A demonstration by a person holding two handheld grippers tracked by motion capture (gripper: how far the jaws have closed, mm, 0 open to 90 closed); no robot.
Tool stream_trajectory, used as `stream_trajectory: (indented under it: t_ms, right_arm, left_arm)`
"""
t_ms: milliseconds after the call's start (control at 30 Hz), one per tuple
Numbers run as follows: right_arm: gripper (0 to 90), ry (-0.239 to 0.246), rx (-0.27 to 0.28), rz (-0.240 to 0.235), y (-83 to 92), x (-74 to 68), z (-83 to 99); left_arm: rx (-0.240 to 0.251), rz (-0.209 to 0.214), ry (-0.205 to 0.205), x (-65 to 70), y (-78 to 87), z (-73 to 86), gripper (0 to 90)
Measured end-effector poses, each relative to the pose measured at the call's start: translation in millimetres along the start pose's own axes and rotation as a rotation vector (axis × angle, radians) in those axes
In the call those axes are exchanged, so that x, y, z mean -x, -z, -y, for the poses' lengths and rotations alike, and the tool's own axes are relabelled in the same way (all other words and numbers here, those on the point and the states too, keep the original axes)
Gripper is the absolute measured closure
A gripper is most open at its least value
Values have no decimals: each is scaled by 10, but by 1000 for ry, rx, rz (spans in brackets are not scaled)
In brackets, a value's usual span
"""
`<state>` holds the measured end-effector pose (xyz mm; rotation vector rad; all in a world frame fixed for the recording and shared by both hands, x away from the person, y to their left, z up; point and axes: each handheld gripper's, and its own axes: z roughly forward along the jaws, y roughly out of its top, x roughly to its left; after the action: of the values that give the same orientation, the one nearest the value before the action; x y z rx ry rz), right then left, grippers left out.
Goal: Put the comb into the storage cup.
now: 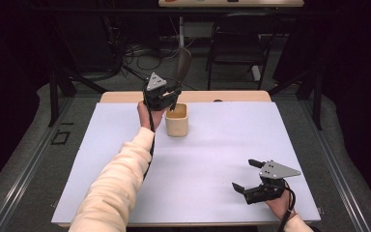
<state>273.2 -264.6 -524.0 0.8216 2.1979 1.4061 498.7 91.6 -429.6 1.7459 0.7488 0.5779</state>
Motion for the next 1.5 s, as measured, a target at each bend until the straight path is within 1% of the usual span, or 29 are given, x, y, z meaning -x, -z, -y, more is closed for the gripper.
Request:
stream_trajectory:
  t_ms: [200,700,900,1200,1500]
  right_arm:
    - [0,3,1,0,0,-1,-1]
    - [0,1,-2,-1,0,-4,0]
    - [0,3,-1,0,-1,-3,-1]
    - [0,-2,-1,-1,-1,-1,0]
    - [0,-1,-2,0,2,-1,0]
  left_arm:
    - [0,-4,-1,-1,-28,19,724]
    - [-12,8,11,-9,-112,86,724]
    - [-27,8,9,-22,-138,120,724]
    - [-47,6,26,-41,-170,186,724]
    - [-65,9,19,-36,-173,195,724]
